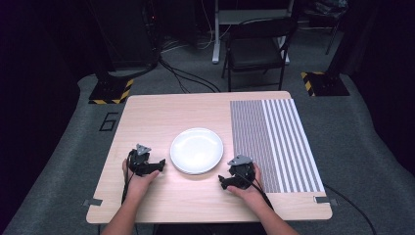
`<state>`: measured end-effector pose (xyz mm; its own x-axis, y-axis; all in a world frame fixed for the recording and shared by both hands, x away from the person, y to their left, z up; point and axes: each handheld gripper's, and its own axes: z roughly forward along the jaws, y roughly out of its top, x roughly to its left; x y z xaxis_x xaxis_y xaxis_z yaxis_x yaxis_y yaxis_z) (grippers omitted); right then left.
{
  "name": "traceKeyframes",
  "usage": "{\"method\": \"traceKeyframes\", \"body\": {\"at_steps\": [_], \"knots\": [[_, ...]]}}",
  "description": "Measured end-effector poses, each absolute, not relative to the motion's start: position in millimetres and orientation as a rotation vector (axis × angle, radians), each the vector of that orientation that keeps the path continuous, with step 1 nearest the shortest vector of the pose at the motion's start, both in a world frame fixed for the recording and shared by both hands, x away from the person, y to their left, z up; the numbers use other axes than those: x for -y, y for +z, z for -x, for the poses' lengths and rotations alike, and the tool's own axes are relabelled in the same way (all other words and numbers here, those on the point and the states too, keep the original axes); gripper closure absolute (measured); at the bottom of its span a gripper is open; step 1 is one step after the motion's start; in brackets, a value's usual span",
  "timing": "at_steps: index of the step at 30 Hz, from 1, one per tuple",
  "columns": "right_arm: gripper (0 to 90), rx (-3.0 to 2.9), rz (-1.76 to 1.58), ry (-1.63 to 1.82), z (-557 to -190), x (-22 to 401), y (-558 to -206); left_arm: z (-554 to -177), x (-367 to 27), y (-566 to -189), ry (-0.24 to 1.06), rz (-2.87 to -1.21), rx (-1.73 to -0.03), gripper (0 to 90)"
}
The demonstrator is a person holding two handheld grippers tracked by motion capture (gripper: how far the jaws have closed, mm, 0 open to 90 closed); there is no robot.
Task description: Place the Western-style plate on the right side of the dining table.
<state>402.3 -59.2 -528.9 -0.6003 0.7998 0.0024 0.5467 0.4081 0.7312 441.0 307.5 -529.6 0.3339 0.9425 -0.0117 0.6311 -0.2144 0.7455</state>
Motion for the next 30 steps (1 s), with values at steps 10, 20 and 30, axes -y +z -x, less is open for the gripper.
{"method": "traceKeyframes", "body": {"at_steps": [10, 20, 30], "knots": [[10.0, -2.331, -1.145, 1.006, -403.1, 60.4, -528.9, -440.7, -306.9, -529.1, 0.618, -1.925, -1.390, 17.7], [16.1, -2.305, -1.139, 1.012, -400.0, 60.1, -528.5, -439.1, -306.7, -529.0, 0.620, -1.921, -1.374, 24.9], [31.4, -2.265, -1.194, 1.011, -400.0, 64.3, -525.8, -438.9, -304.8, -525.4, 0.618, -1.921, -1.395, 39.6]]}}
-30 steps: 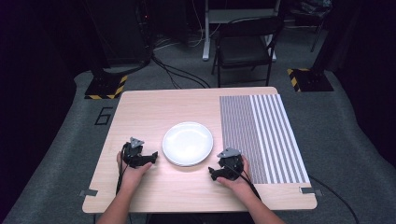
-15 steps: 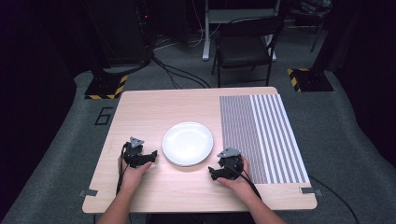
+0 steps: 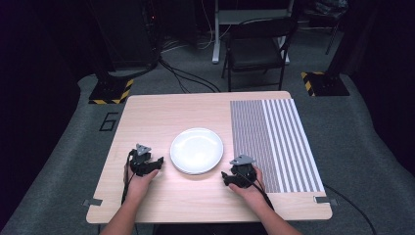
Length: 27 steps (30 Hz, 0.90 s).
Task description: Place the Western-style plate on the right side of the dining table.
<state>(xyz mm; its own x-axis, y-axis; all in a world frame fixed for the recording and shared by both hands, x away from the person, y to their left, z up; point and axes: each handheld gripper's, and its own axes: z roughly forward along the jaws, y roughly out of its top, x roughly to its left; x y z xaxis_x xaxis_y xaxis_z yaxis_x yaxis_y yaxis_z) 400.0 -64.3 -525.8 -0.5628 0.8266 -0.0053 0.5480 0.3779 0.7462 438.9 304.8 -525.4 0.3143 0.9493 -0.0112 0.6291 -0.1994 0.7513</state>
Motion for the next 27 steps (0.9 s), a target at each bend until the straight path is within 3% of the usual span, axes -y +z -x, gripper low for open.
{"method": "traceKeyframes", "body": {"at_steps": [15, 27], "knots": [[40.6, -2.170, -1.316, 1.008, -404.7, 77.1, -504.7, -443.4, -298.8, -497.3, 0.552, -1.899, -1.381, 45.8], [50.6, -2.116, -1.344, 1.025, -412.6, 77.0, -486.5, -467.5, -289.1, -468.9, 0.407, -1.856, -1.352, 57.6]]}}
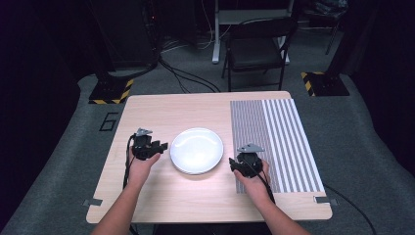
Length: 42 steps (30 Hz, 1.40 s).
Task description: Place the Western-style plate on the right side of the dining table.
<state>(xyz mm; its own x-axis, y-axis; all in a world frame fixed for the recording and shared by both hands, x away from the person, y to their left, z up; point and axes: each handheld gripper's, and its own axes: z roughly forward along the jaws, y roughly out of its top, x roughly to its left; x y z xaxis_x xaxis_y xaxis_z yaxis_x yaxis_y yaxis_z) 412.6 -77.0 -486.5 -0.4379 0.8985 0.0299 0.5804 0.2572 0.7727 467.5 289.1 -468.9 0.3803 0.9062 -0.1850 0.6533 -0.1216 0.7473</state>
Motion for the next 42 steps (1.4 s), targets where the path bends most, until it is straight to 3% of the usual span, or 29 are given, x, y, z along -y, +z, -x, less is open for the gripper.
{"method": "traceKeyframes", "body": {"at_steps": [11, 27, 42], "knots": [[49.3, -2.109, -1.360, 1.037, -419.8, 76.4, -486.5, -486.5, -280.7, -481.8, 0.212, -1.860, -1.399, 63.1], [47.4, -2.082, -1.451, 1.092, -426.9, 76.0, -492.1, -490.1, -274.1, -489.5, 0.150, -1.845, -1.421, 63.1], [40.4, -2.096, -1.475, 1.109, -458.1, 36.9, -500.5, -487.9, -277.8, -493.6, 0.120, -1.811, -1.394, 60.6]]}}
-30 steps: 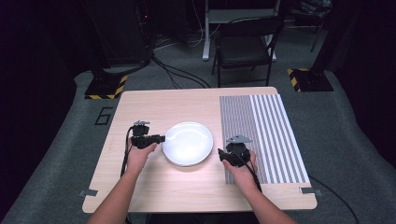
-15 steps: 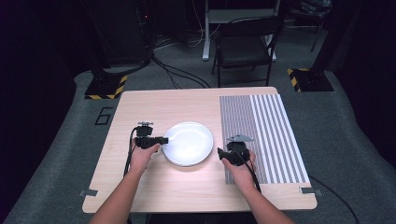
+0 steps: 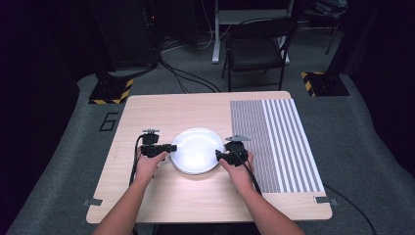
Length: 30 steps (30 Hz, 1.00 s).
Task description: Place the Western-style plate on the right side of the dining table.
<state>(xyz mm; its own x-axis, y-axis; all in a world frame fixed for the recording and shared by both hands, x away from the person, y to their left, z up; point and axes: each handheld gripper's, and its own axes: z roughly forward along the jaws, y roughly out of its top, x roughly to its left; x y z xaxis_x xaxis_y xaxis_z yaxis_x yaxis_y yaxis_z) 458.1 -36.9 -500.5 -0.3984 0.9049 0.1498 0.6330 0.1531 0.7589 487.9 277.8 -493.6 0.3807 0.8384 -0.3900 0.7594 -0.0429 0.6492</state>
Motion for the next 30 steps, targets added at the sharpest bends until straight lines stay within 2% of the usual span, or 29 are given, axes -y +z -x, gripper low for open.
{"method": "traceKeyframes", "body": {"at_steps": [10, 18, 30], "knots": [[39.2, -2.104, -1.569, 1.134, -464.8, 28.3, -513.2, -488.2, -273.5, -493.5, 0.120, -1.813, -1.389, 58.8], [41.3, -2.063, -1.569, 1.121, -463.8, 24.2, -508.2, -488.8, -271.6, -495.0, 0.095, -1.804, -1.383, 59.0], [42.6, -2.016, -1.601, 1.180, -459.6, 42.8, -492.6, -490.9, -257.7, -498.1, 0.071, -1.826, -1.358, 58.7]]}}
